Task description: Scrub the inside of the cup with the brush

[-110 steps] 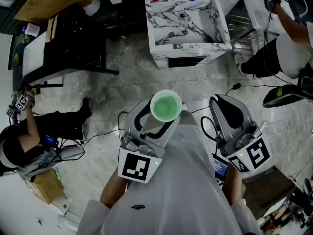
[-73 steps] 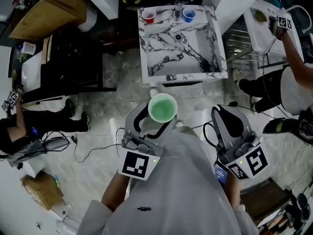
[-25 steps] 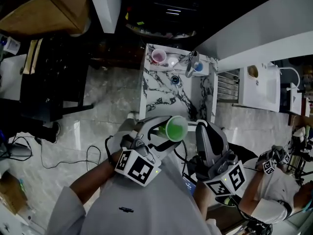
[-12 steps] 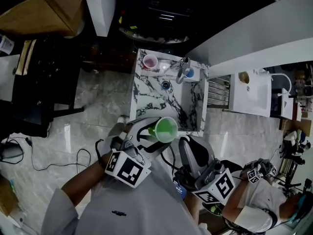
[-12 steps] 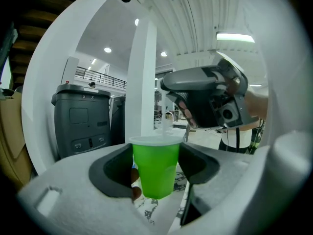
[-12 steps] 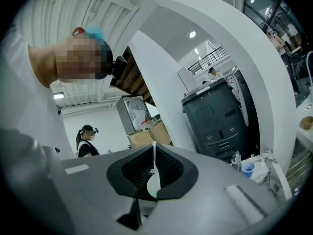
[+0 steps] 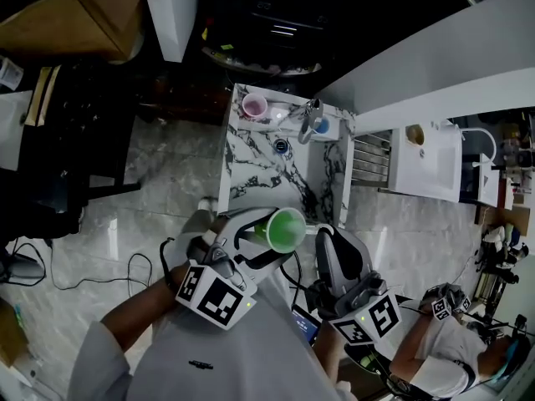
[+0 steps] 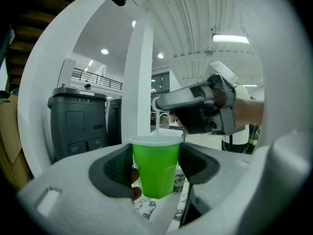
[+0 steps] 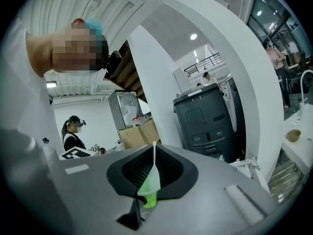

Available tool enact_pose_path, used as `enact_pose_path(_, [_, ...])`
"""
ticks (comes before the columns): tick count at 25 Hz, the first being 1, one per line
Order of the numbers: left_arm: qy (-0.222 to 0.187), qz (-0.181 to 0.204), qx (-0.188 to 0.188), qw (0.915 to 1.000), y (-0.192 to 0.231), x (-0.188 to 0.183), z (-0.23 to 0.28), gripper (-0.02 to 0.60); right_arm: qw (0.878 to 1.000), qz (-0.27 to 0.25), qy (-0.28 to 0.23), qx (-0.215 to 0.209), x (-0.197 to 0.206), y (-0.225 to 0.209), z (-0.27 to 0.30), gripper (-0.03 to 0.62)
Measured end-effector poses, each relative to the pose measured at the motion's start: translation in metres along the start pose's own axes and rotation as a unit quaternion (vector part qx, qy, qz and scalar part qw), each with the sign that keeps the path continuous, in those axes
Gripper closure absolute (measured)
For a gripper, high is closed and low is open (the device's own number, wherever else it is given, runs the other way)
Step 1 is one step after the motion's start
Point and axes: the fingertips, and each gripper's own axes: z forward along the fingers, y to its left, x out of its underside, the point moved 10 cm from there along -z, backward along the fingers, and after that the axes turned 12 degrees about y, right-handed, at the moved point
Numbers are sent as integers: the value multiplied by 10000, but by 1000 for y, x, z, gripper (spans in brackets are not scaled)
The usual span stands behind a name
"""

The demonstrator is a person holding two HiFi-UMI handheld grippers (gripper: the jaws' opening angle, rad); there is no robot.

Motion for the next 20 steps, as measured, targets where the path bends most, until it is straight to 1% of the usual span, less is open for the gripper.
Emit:
enact_pose_path(3, [-2, 47, 38, 10000, -4, -3, 1, 285, 9999, -109, -38, -71, -5, 1, 7, 574])
enact_pose_path(7, [41, 30, 42, 10000, -9, -2, 4, 285, 9991, -180, -2, -374, -8, 10, 17, 574])
enact_pose_path(11, [60, -50, -31, 10000, -7, 1, 5, 285, 9976, -259, 100, -632, -5, 22, 22, 574])
enact_pose_path(15, [12, -78, -105, 9999, -4, 0, 0, 285, 9967, -295, 233, -721, 0, 27, 20, 574])
enact_pose_path(20, [-17, -77, -185, 9998, -1, 1, -4, 285, 9961, -316, 400, -714, 6, 28, 12, 574])
